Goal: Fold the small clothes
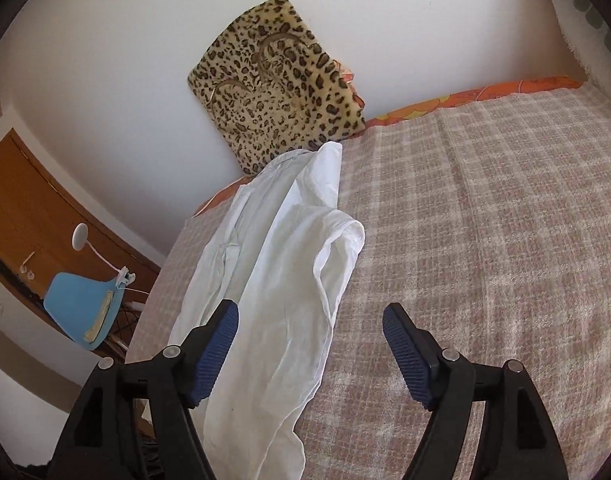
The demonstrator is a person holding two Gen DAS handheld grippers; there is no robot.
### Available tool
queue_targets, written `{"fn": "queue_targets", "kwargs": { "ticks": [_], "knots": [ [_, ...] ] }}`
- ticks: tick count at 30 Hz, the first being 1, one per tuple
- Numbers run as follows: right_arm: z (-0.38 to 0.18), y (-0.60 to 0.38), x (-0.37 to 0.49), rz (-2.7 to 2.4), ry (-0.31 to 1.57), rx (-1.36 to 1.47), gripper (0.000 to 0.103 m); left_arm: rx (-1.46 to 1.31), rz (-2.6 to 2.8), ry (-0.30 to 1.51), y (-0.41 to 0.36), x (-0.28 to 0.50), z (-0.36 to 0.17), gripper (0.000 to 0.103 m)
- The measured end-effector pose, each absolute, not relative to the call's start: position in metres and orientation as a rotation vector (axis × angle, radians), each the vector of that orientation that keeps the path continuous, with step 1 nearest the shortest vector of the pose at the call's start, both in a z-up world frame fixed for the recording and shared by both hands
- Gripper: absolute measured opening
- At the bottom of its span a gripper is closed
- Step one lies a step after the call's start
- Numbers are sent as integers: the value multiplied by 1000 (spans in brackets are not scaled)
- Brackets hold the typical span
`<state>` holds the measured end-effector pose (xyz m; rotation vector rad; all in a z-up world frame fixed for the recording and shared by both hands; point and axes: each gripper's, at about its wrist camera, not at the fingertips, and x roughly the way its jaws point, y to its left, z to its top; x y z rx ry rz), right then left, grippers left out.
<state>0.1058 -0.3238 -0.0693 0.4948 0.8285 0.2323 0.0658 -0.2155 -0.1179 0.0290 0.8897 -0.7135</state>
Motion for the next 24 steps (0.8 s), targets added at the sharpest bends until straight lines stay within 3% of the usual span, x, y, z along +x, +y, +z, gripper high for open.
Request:
{"fn": "queue_targets", "kwargs": {
  "ticks": [12, 14, 16, 19, 24],
  "knots": [
    [-96, -337, 162, 222, 870, 513, 79, 216, -650, 861, -249, 73, -143, 54],
    [-101, -336, 172, 222, 875, 518, 79, 217, -657, 834, -247, 72, -145, 47],
    [-106, -335, 183, 224, 881, 522, 79, 202, -655, 818, -240, 74, -146, 25],
    [-114, -329, 198, 225, 895, 514, 79, 112, -694, 845, -227, 86, -144, 6],
    [-132, -318, 224, 220, 936, 508, 79, -15, -726, 867, -212, 91, -139, 5]
  ]
}}
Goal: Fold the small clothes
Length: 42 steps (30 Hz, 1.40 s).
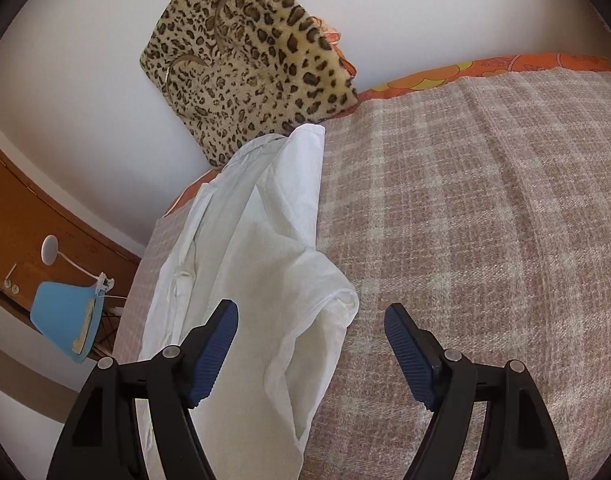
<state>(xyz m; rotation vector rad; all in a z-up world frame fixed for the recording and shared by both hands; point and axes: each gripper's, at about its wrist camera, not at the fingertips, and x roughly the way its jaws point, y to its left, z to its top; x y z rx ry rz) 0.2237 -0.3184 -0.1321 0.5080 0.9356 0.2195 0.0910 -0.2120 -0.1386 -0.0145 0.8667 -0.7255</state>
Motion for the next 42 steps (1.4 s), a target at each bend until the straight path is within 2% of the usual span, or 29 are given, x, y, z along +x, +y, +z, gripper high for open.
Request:
{"fn": "queue_targets", "kwargs": {
  "ticks": [2, 4, 6, 7, 9, 14, 15, 17, 18, 22, 23, 24, 25, 26, 27, 30, 34, 42],
  "knots": [
    [-140, -314, 231, 207, 962, 493, 76, -67, -731, 868, -204, 91, -135, 5],
    [-148, -311, 236, 214, 986, 500, 64, -113, -733, 869, -197, 91, -131, 4],
    [-154, -309, 240, 207, 1017, 502, 35, -144, -732, 864, -191, 91, -126, 3],
    [-156, -308, 241, 191, 1027, 496, 30, -163, -735, 863, -188, 91, -124, 3],
    [-154, -305, 240, 188, 1024, 493, 15, -182, -731, 856, -182, 88, -122, 3],
    [-142, -296, 241, 163, 1009, 437, 12, -58, -739, 871, -201, 82, -127, 5],
    [-142, -296, 242, 156, 1010, 439, 11, -18, -719, 870, -206, 82, -128, 12],
    [-143, -296, 243, 159, 1016, 442, 11, 35, -702, 884, -218, 84, -135, 33],
    [-143, -297, 243, 162, 1020, 443, 11, 54, -688, 895, -223, 86, -138, 49],
    [-147, -310, 245, 199, 1032, 511, 15, 181, -668, 826, -245, 83, -142, 51],
    [-149, -314, 245, 203, 1030, 528, 15, 200, -668, 804, -248, 82, -145, 50],
    [-150, -318, 245, 203, 1029, 541, 15, 214, -664, 778, -248, 80, -147, 42],
    [-151, -320, 245, 204, 1029, 549, 15, 226, -651, 758, -247, 80, -148, 27],
    [-152, -321, 245, 205, 1028, 552, 15, 204, -664, 750, -242, 82, -147, 19],
    [-153, -321, 246, 204, 1028, 549, 15, 147, -705, 778, -236, 87, -148, 2],
    [-153, -318, 248, 184, 1031, 523, 14, -45, -742, 849, -217, 99, -144, 1],
    [-143, -310, 249, 164, 1021, 493, 9, -210, -755, 851, -190, 98, -130, 0],
    [-104, -280, 252, 125, 993, 426, 5, -263, -699, 815, -154, 86, -123, 0]
  ]
}}
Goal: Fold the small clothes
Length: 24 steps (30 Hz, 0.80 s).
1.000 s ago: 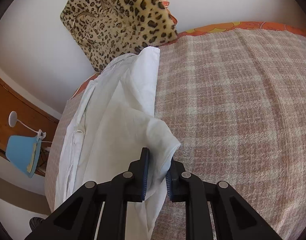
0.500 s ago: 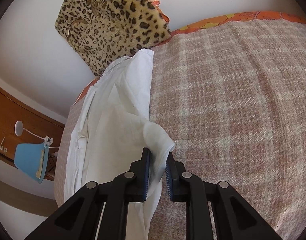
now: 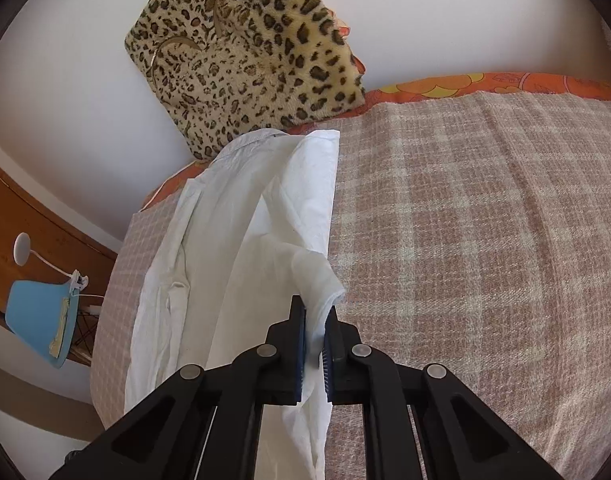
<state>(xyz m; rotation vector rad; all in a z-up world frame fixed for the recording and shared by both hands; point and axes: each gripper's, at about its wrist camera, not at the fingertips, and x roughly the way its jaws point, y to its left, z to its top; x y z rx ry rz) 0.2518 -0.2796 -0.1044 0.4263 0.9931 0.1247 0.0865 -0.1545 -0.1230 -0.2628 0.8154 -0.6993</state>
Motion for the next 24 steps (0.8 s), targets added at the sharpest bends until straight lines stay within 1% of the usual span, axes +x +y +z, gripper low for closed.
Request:
{"fn": "queue_targets", "kwargs": {
  "ticks": [3, 4, 8, 15, 22, 24],
  "knots": [
    [-94, -267, 257, 102, 1015, 347, 5, -183, -715, 829, -171, 82, -124, 1],
    [-92, -266, 258, 98, 1019, 337, 5, -153, -709, 826, -176, 82, -123, 4],
    [-88, -270, 253, 100, 1031, 334, 5, -135, -713, 812, -185, 80, -124, 11],
    [-83, -271, 253, 67, 1040, 343, 5, -160, -674, 827, -164, 80, -123, 11],
    [-91, -231, 267, 51, 1079, 220, 6, -170, -628, 804, -142, 94, -112, 11],
    [-93, -228, 269, 44, 1093, 209, 6, -142, -645, 808, -153, 92, -114, 14]
  ]
}}
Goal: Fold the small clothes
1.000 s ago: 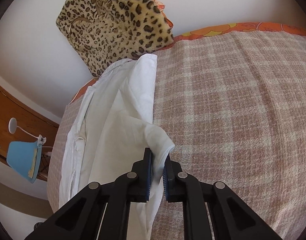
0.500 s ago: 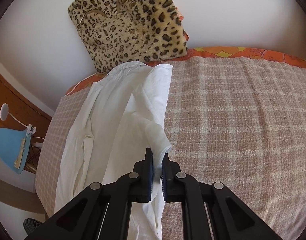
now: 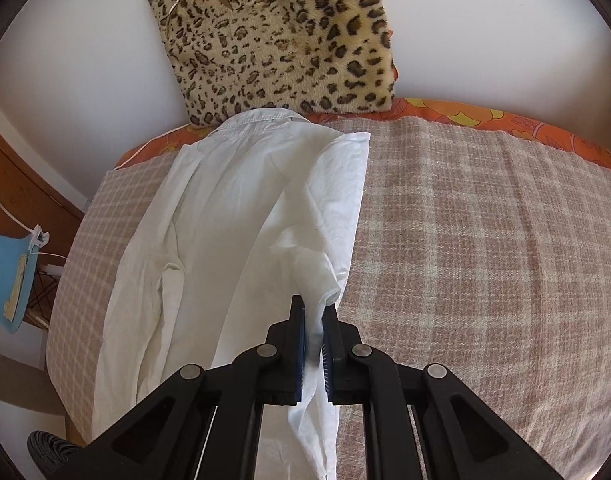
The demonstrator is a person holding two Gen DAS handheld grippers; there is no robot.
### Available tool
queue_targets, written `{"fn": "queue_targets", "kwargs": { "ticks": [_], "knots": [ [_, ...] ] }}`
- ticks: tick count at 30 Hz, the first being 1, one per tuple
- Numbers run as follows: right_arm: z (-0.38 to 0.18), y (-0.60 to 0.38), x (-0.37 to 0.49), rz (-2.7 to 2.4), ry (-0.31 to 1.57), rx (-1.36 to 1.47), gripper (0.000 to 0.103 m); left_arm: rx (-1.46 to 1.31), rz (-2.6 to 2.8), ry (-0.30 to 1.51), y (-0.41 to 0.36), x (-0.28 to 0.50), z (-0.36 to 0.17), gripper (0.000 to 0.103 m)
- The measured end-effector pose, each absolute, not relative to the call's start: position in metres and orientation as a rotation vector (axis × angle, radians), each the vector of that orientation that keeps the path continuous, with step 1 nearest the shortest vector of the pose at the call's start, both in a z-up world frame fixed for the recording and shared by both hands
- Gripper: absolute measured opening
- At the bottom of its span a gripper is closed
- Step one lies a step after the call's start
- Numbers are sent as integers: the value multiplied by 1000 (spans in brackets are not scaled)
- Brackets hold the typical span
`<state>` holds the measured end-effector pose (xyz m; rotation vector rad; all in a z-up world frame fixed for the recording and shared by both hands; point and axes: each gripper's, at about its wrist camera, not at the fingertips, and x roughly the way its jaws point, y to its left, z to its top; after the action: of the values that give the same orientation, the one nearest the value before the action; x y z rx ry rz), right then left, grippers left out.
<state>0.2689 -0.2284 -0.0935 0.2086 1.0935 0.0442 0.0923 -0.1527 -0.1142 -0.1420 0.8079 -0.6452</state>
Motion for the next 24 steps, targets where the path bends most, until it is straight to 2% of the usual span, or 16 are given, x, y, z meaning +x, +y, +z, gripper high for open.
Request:
{"fn": "queue_targets", "kwargs": {
  "ticks": [5, 18, 24],
  "knots": [
    [-90, -218, 280, 40, 1130, 210, 6, -133, -654, 799, -158, 83, -114, 16],
    [-104, -104, 321, 47, 1237, -25, 5, -211, -468, 736, -52, 82, -103, 16],
    [-123, -61, 335, 85, 1277, -73, 5, -312, -442, 785, -19, 88, -116, 16]
  ]
}}
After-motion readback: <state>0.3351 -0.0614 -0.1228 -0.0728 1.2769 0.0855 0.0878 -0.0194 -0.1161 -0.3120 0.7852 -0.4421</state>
